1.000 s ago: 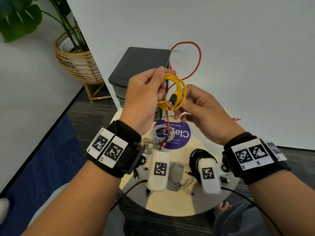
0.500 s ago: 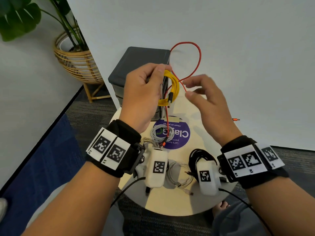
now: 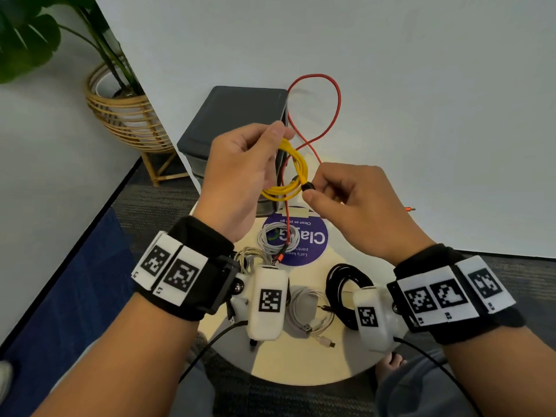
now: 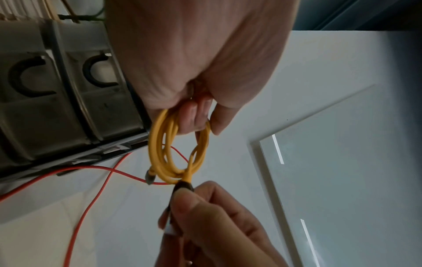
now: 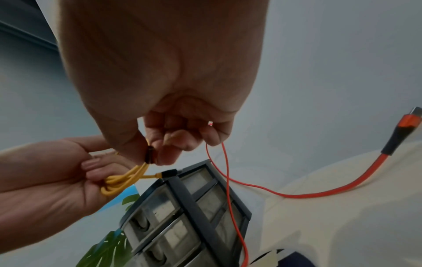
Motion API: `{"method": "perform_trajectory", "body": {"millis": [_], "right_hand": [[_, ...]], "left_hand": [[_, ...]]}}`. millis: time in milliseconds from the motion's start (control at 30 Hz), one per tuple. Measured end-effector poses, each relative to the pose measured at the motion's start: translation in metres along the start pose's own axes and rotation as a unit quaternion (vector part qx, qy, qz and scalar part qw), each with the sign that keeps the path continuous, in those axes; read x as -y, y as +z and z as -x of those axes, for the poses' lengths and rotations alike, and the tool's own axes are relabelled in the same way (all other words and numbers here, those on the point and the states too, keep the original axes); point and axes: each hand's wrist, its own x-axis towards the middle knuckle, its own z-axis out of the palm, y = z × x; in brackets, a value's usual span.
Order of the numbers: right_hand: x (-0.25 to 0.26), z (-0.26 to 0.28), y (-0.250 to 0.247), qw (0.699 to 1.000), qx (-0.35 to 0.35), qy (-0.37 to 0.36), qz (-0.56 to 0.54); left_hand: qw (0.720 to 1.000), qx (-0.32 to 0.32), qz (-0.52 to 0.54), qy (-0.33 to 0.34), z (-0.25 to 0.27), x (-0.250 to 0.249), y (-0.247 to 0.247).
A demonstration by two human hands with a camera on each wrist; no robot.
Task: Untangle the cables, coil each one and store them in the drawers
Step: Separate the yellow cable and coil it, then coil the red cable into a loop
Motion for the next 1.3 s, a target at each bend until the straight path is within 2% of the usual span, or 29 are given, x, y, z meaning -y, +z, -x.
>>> {"method": "perform_trajectory", "body": {"millis": [167, 267, 367, 533, 700, 800, 933, 1100, 1300], "right_hand": [[-0.003, 0.003, -0.005, 0.998, 0.058, 0.019, 0.02], [0.007, -0.002, -0.002, 0.999, 0.005, 0.046, 0.005], [0.016, -0.009, 0.002, 0.998, -0.048, 0.04, -0.016], [0.01, -0.013, 0.003, 0.995, -0.015, 0.043, -0.087], [-0.011, -0.013, -0.011, 0.986, -0.026, 0.104, -0.127], [-0.023, -0.011, -0.017, 0.975, -0.045, 0.154, -0.152], [-0.024, -0.011, -0.016, 0.969, -0.054, 0.158, -0.185], [-0.036, -0.011, -0.018, 0.97, -0.017, 0.19, -0.153], [-0.075, -0.009, 0.004, 0.953, 0.056, 0.297, 0.019]], "left_hand": [[0.998, 0.032, -0.05, -0.013, 0.004, 0.003, 0.002], [0.996, 0.033, -0.084, 0.004, 0.004, 0.001, 0.0], [0.995, 0.047, -0.086, 0.002, 0.001, 0.002, -0.004], [0.991, 0.101, -0.088, -0.027, 0.003, 0.011, -0.003], [0.984, 0.139, -0.087, -0.069, 0.002, 0.02, -0.004], [0.977, 0.14, -0.152, -0.053, 0.003, 0.028, -0.002], [0.982, 0.123, -0.135, -0.044, 0.003, 0.029, -0.003], [0.979, 0.123, -0.156, -0.054, 0.004, 0.036, -0.004], [0.948, 0.153, -0.268, -0.083, 0.001, 0.056, -0.011]]}}
